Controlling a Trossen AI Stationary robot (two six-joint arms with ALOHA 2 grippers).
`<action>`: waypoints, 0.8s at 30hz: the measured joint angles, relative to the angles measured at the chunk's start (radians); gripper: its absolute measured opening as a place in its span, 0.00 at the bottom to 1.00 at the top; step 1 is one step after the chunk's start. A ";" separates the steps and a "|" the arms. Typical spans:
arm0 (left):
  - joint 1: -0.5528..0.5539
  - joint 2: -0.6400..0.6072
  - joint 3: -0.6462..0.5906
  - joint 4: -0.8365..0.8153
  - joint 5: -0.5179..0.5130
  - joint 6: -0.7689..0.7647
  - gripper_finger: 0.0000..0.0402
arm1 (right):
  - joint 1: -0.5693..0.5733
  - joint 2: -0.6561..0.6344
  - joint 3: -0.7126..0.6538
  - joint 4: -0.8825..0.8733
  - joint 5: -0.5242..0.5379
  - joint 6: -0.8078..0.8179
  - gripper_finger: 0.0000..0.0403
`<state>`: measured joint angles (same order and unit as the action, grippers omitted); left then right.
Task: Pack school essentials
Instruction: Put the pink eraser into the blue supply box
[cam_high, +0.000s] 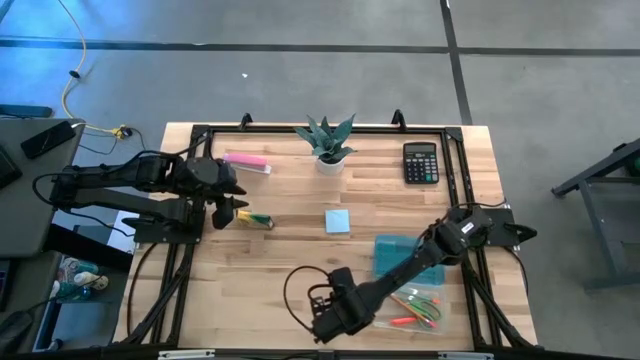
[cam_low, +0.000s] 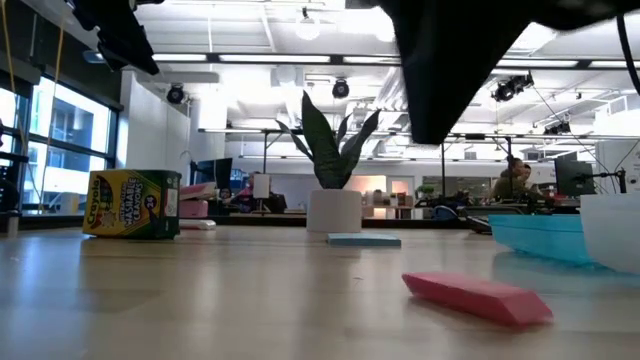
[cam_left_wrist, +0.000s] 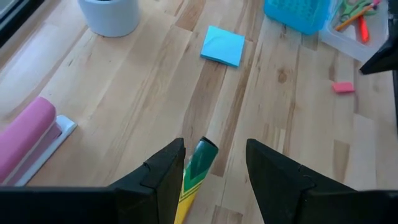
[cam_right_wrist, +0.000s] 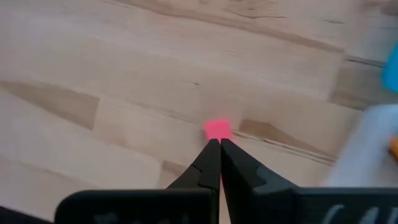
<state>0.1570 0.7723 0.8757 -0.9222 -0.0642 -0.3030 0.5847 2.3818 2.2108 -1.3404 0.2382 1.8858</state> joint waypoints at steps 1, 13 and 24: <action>0.000 0.000 0.000 0.001 -0.003 0.000 0.40 | 0.002 -0.009 0.000 -0.014 -0.001 0.000 0.00; 0.000 0.013 0.000 0.002 -0.023 -0.005 0.40 | 0.005 -0.035 0.000 0.090 -0.073 -0.090 0.07; 0.000 0.052 0.000 0.002 -0.022 0.005 0.40 | -0.007 -0.009 0.000 0.071 -0.101 -0.125 0.49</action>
<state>0.1566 0.8245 0.8757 -0.9207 -0.0866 -0.2979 0.5780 2.3727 2.2112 -1.2696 0.1369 1.7608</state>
